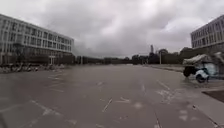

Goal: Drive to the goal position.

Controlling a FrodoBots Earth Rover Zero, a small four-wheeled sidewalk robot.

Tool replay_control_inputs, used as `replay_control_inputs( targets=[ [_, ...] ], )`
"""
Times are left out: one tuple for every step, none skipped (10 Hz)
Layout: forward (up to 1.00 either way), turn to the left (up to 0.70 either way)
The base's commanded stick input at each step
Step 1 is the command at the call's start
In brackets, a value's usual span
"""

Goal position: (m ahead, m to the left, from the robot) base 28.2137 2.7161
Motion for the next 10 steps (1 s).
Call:
replay_control_inputs(
  targets=[
    [0.70, 0.00],
    [0.70, 0.00],
    [0.70, 0.00],
    [0.70, 0.00],
    [0.70, 0.00],
    [0.70, 0.00],
    [0.70, 0.00],
    [0.70, 0.00],
    [0.70, 0.00],
    [0.70, 0.00]
  ],
)
